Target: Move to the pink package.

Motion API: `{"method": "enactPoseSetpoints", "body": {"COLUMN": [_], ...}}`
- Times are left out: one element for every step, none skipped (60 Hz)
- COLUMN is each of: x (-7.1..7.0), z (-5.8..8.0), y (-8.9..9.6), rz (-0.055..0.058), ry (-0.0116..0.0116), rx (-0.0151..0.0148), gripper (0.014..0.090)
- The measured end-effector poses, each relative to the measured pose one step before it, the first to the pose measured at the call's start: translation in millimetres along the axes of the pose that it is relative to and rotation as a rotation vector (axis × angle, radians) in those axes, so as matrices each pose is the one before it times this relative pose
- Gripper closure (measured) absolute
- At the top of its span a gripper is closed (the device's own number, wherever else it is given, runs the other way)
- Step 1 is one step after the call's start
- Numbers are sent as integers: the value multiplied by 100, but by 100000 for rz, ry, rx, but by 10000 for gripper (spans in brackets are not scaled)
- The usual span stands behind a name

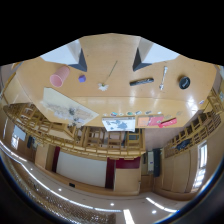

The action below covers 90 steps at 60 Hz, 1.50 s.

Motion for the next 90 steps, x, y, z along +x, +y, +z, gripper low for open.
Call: {"method": "enactPoseSetpoints", "body": {"x": [5, 111, -97, -327, -236, -323, -344, -336, 702, -1817, -414, -371, -384, -435, -455, -504, 18, -571, -609, -586, -624, -650, -671, -179, -1117, -323, -763, -629, -623, -618, -630, -516, -586, -683, -436, -537, -498, -485, -475, -507, -515, -497, -667, -533, -501, -497, -505, -482, -502, -486, -250, -605, -479, -492, -472, -468, -499, -474, -497, -377, -440, -449, -462, -491, -481, -520, -525, -459, -430, -414, -409, -431, -489, -329, -344, -355, -372, -392, -386, -392, -368, -364, -353, -308, -299, -268, -260, -248, -350, -257], "z": [-33, -347, -62, 198, -143, -178, -171, -128, 63, -168, -104, -63, -94, -88, -64, -64, -184, -23, 46, -28, -15, -29, -12, -128, 192, -129, 228, 99, 118, 146, 152, 69, 171, 474, 44, 206, 228, 268, 324, 326, 347, 640, 402, 427, 476, 470, 500, 541, 588, 642, 863, 500, 662, 681, 745, 766, 816, 881, 989, 1060, 924, 937, 950, 968, 962, 869, 1106, 1013, 989, 1006, 1006, 1005, 805, 996, 975, 964, 987, 951, 951, 921, 964, 919, 871, 906, 847, 873, 860, 836, 693, 910], "y": [36, 48, 41, 77, 97, 86, 97, 80, -17, 164, 41, 45, 9, -17, -20, -41, -47, -47, -99, -58, -55, -87, -85, -78, -135, 11, -179, -154, -141, -142, -165, -128, -166, -314, -41, -163, -174, -214, -211, -213, -223, -278, -264, -245, -227, -296, -291, -343, -359, -377, -461, -414, -448, -443, -472, -486, -482, -493, -473, -592, -490, -488, -496, -471, -441, -421, -460, -421, -381, -320, -321, -326, -335, -304, -290, -252, -245, -212, -200, -224, -202, -175, -133, -151, -163, -150, -173, -143, -190, -84], "rz": [34, 47, 32, 39, 16, -14, -22, -36, -134, -44, -64, -115, -105, -35, -9, 30, -47, -15, -55, -6, 35, 78, 100, 76, 35, -77, -78, -130, -168, -193, -270, -348, -343, -341, -273, -285, -254, -254, -227, -204, -206, -188, -144, -179, -146, -77, -89, -61, -46, -9, 5, 48, 3, 24, 34, 0, -25, -76, -114, -73, -35, 14, 61, 81, 133, 142, 206, 223, 232, 300, 356, 354, 389, 423, 508, 430, 304, 204, 136, 154, 97, 9, -98, -72, -5, 67, 90, 7, -78, 30], "ry": [261, 230, 307, 375, 296, 361, 406, 353, 59, 568, 295, 331, 250, 108, -25, -128, -472, -153, -194, -372, -504, -600, -635, -880, -392, -775, -694, -785, -761, -726, -719, -708, -643, -597, -707, -629, -580, -560, -532, -533, -530, -540, -498, -550, -567, -491, -478, -509, -498, -520, -642, -438, -515, -449, -413, -393, -407, -398, -439, -285, -284, -244, -277, -330, -392, -392, -312, -246, -141, -138, -186, -187, -120, 91, 151, 80, 31, 48, 63, -60, 6, 44, 67, 76, 50, 119, 147, 122, 38, -34], "rx": [-122, -154, -148, -139, -140, -121, -63, -7, -51, 59, 4, -3, 72, 125, 203, 157, 72, 54, -25, 12, 4, 25, 5, 19, -107, 77, -135, -4, -4, 32, 47, 115, -3, -73, 119, 106, 98, 139, 145, 125, 96, 38, 52, 107, 75, 55, 84, 124, 162, 213, 291, 171, 206, 170, 163, 156, 128, 111, 183, -25, 81, 88, 84, -38, -81, -64, 71, 36, -68, -251, -275, -118, -90, -122, -206, -217, -157, -194, -190, -209, -92, -126, -171, -143, -40, 77, 109, -4, -183, -179], "gripper": [179, 181, 183, 180, 184, 183, 181, 180, 182, 180, 181, 182, 181, 182, 182, 183, 183, 183, 179, 181, 181, 181, 182, 180, 182, 182, 182, 184, 184, 184, 179, 182, 183, 184, 185, 183, 184, 186, 183, 183, 220, 181, 181, 183, 182, 181, 180, 180, 182, 184, 183, 184, 183, 184, 180, 182, 183, 185, 184, 186, 185, 184, 186, 182, 184, 184, 183, 183, 184, 182, 182, 184, 182, 184, 183, 182, 184, 188, 189, 189, 189, 188, 190, 188, 187, 189, 190, 189, 190, 189]}}
